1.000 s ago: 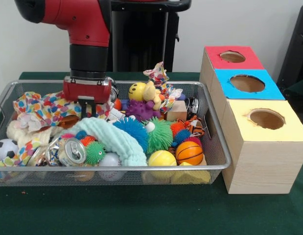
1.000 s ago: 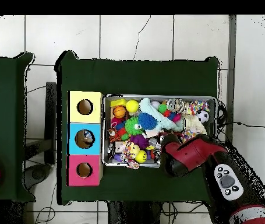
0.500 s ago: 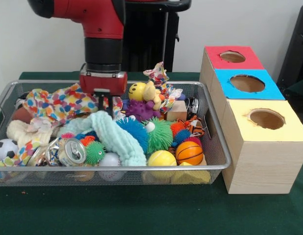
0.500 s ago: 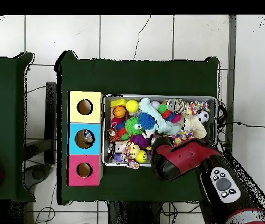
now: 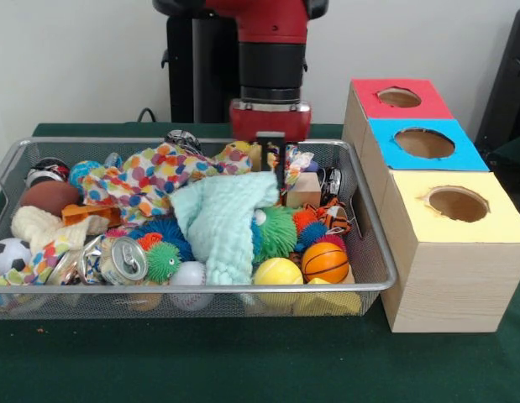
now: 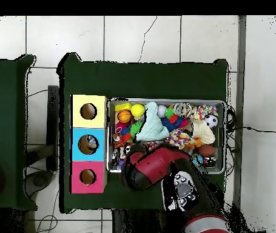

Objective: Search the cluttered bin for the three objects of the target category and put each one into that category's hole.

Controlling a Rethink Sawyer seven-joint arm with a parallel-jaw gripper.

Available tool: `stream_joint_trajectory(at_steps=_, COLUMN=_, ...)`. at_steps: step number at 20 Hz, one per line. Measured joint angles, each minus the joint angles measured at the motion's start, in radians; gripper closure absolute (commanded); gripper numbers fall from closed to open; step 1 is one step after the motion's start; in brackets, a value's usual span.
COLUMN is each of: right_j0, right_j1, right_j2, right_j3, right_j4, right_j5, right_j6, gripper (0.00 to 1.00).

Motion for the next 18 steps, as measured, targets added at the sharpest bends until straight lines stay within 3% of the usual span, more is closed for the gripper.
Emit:
stream_joint_trajectory(at_steps=9, right_j0=0.145, right_j1=-0.026, right_j2=-0.073, right_j3=0.001, right_j4=0.116, right_j5=0.0, right_j6=0.0, gripper=1.0)
stream_joint_trajectory(at_steps=13, right_j0=0.167, right_j1=-0.035, right_j2=-0.092, right_j3=0.001, right_j4=0.148, right_j5=0.0, right_j6=0.0, gripper=1.0)
stream_joint_trajectory(at_steps=14, right_j0=0.169, right_j1=-0.04, right_j2=-0.101, right_j3=0.001, right_j4=0.163, right_j5=0.0, right_j6=0.0, gripper=0.0)
stream_joint_trajectory(at_steps=18, right_j0=0.168, right_j1=-0.041, right_j2=-0.107, right_j3=0.001, right_j4=0.164, right_j5=0.0, right_j6=0.0, gripper=0.0)
